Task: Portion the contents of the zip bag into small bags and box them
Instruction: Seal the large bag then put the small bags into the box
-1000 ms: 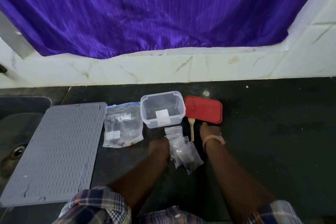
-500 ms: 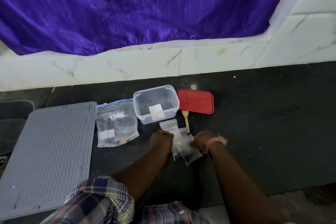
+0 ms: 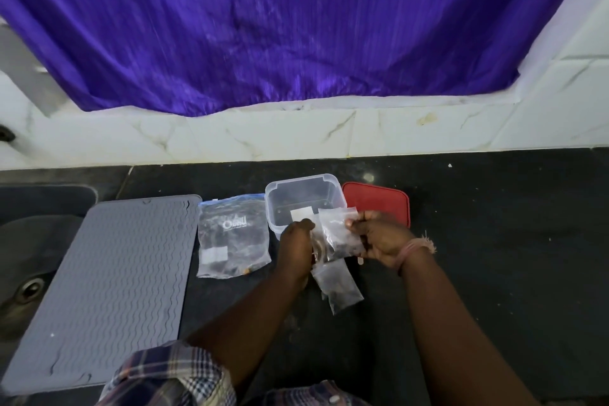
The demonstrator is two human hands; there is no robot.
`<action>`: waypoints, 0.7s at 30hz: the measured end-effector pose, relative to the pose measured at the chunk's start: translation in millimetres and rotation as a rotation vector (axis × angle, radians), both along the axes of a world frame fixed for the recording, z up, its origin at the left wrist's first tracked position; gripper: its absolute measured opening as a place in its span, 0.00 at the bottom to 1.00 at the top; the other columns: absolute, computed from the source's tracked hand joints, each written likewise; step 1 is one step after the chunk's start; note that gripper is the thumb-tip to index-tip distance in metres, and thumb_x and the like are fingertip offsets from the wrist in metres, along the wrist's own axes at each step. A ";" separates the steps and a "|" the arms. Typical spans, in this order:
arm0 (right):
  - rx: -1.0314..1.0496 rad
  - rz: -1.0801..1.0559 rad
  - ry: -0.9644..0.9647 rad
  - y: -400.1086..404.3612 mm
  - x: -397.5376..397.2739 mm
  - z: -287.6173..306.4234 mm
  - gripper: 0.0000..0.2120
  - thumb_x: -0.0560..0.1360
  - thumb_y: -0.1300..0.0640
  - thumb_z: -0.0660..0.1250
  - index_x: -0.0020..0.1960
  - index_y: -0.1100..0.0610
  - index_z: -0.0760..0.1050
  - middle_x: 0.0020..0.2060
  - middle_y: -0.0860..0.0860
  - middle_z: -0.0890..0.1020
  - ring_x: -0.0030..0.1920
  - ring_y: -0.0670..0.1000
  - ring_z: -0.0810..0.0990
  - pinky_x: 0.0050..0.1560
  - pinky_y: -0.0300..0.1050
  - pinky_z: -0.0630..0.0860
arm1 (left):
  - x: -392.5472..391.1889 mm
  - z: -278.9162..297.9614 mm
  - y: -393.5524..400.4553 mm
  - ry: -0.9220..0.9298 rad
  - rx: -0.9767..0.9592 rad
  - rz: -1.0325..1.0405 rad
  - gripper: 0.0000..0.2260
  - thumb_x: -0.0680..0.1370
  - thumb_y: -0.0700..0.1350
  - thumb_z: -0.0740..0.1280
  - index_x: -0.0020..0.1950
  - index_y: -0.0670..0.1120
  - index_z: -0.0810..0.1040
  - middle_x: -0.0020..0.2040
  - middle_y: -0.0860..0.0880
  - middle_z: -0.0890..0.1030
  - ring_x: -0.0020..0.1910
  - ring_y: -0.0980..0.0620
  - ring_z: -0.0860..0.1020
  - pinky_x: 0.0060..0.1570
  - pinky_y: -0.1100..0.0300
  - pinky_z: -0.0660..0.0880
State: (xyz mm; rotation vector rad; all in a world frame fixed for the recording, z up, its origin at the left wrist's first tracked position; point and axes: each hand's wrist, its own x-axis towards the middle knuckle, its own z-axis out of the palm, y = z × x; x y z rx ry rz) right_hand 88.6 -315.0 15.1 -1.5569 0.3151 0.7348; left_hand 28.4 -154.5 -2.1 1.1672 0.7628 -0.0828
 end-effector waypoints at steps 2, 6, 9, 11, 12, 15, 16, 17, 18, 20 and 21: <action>-0.012 -0.024 -0.040 12.8 3.9 0.0 0.12 0.79 0.61 0.69 0.60 0.64 0.76 0.53 0.61 0.84 0.52 0.58 0.83 0.50 0.59 0.83 | 8.1 -0.6 8.0 -0.045 -0.027 0.021 0.23 0.63 0.54 0.70 0.55 0.44 0.84 0.52 0.38 0.86 0.54 0.36 0.84 0.63 0.36 0.77; 0.005 -0.039 -0.114 33.2 11.0 5.6 0.06 0.78 0.61 0.70 0.54 0.60 0.77 0.48 0.56 0.83 0.45 0.54 0.82 0.44 0.53 0.83 | 13.2 19.0 20.1 -0.084 -0.056 0.044 0.16 0.74 0.48 0.68 0.59 0.45 0.81 0.56 0.39 0.85 0.56 0.37 0.83 0.62 0.35 0.77; -0.002 -0.037 -0.145 42.8 15.1 9.1 0.03 0.78 0.61 0.70 0.48 0.57 0.76 0.45 0.55 0.83 0.44 0.54 0.82 0.43 0.53 0.84 | 15.5 20.5 26.8 -0.081 -0.037 0.056 0.12 0.79 0.44 0.65 0.60 0.42 0.80 0.56 0.38 0.85 0.56 0.36 0.83 0.58 0.39 0.80; -0.039 -0.093 -0.178 45.1 21.8 6.8 0.03 0.77 0.61 0.71 0.49 0.59 0.78 0.45 0.57 0.83 0.42 0.54 0.82 0.44 0.55 0.83 | 16.9 17.3 32.2 -0.043 0.014 0.075 0.12 0.80 0.43 0.65 0.60 0.38 0.81 0.53 0.37 0.85 0.51 0.39 0.84 0.47 0.49 0.82; -0.050 -0.128 -0.194 46.6 26.8 6.7 0.05 0.77 0.60 0.71 0.50 0.61 0.78 0.45 0.58 0.84 0.40 0.54 0.82 0.44 0.55 0.82 | 17.9 17.0 36.0 -0.025 0.031 0.090 0.12 0.81 0.42 0.65 0.59 0.37 0.80 0.51 0.38 0.85 0.47 0.40 0.84 0.41 0.53 0.81; -0.064 -0.175 -0.223 57.3 40.0 14.3 0.04 0.77 0.59 0.71 0.49 0.59 0.78 0.43 0.57 0.83 0.37 0.54 0.82 0.46 0.56 0.82 | 17.6 15.9 45.6 0.010 0.076 0.164 0.10 0.81 0.39 0.64 0.56 0.35 0.81 0.45 0.39 0.86 0.37 0.45 0.83 0.30 0.59 0.78; -0.067 -0.177 -0.219 63.5 45.9 16.5 0.03 0.76 0.58 0.71 0.47 0.57 0.78 0.44 0.58 0.84 0.40 0.55 0.82 0.49 0.59 0.83 | 17.6 14.6 49.3 0.031 0.110 0.204 0.10 0.81 0.39 0.63 0.56 0.36 0.81 0.45 0.39 0.86 0.37 0.46 0.83 0.29 0.60 0.77; -0.084 -0.179 -0.218 70.6 52.4 16.3 0.03 0.76 0.58 0.71 0.45 0.56 0.78 0.45 0.58 0.84 0.42 0.57 0.83 0.51 0.61 0.83 | 16.7 12.9 52.6 0.048 0.148 0.253 0.10 0.81 0.39 0.63 0.56 0.36 0.80 0.46 0.39 0.85 0.37 0.46 0.83 0.27 0.61 0.76; -0.115 -0.172 -0.225 78.7 59.0 16.9 0.03 0.77 0.58 0.71 0.45 0.56 0.78 0.46 0.58 0.84 0.44 0.57 0.83 0.52 0.62 0.82 | 15.8 12.6 55.7 0.063 0.190 0.304 0.10 0.81 0.40 0.62 0.56 0.37 0.79 0.47 0.39 0.84 0.37 0.46 0.82 0.25 0.62 0.75; -0.241 -0.093 -0.269 94.1 73.4 15.4 0.06 0.77 0.57 0.69 0.51 0.58 0.80 0.52 0.58 0.84 0.49 0.57 0.82 0.56 0.58 0.81 | 15.0 11.0 61.2 0.068 0.271 0.373 0.11 0.82 0.41 0.62 0.58 0.35 0.77 0.50 0.36 0.83 0.37 0.47 0.81 0.27 0.60 0.75; -0.333 -0.031 -0.287 100.6 80.5 11.2 0.11 0.77 0.56 0.68 0.57 0.59 0.80 0.56 0.59 0.83 0.53 0.57 0.82 0.58 0.54 0.80 | 14.6 9.8 62.6 0.059 0.292 0.383 0.12 0.82 0.41 0.62 0.60 0.33 0.76 0.51 0.34 0.83 0.37 0.46 0.79 0.30 0.59 0.74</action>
